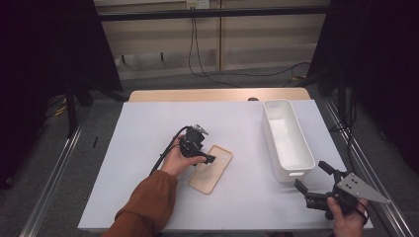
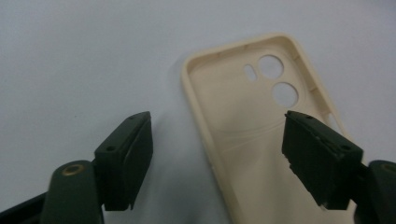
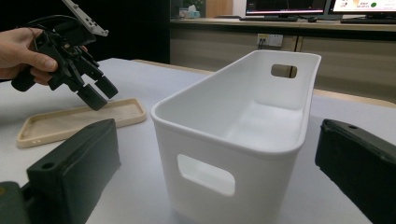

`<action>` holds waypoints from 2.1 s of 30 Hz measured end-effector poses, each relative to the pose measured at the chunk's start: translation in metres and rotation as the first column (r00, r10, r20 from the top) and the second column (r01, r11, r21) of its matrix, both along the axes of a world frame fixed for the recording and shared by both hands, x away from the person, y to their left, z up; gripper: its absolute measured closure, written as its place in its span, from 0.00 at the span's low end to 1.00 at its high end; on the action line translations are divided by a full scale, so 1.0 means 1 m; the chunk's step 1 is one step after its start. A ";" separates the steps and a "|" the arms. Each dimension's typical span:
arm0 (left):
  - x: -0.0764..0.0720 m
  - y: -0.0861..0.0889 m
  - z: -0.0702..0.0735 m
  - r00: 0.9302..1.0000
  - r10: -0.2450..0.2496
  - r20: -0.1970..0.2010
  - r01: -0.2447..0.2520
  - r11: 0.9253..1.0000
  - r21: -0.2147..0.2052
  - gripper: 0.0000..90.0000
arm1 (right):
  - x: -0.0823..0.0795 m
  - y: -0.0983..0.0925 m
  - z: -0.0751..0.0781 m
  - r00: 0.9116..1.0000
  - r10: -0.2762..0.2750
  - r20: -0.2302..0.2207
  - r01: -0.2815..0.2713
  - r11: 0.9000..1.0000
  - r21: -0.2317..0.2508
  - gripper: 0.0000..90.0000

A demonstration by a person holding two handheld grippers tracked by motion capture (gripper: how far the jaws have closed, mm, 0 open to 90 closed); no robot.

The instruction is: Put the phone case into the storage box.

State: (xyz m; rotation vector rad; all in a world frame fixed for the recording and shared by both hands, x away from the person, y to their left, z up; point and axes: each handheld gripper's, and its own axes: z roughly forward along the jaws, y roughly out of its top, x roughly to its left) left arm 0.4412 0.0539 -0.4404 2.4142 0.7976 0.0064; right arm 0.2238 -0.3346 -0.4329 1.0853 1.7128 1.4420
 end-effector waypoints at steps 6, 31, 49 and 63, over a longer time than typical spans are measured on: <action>-0.001 -0.001 -0.001 1.000 0.002 -0.007 -0.002 0.999 0.048 0.39 | 0.000 0.000 0.000 1.000 0.001 0.000 -0.001 1.000 0.000 0.00; -0.004 0.000 0.003 0.998 0.021 -0.059 -0.017 0.998 0.069 0.82 | 0.000 0.000 0.000 1.000 0.001 -0.002 -0.001 1.000 -0.002 0.00; -0.004 0.000 0.003 0.997 0.061 -0.052 -0.058 0.996 0.063 0.91 | 0.000 0.001 0.000 1.000 0.004 -0.003 -0.004 1.000 -0.001 0.00; -0.004 -0.001 0.003 0.997 0.065 -0.040 -0.062 0.995 0.077 0.98 | 0.000 0.000 0.000 1.000 0.004 -0.003 -0.004 1.000 -0.001 0.00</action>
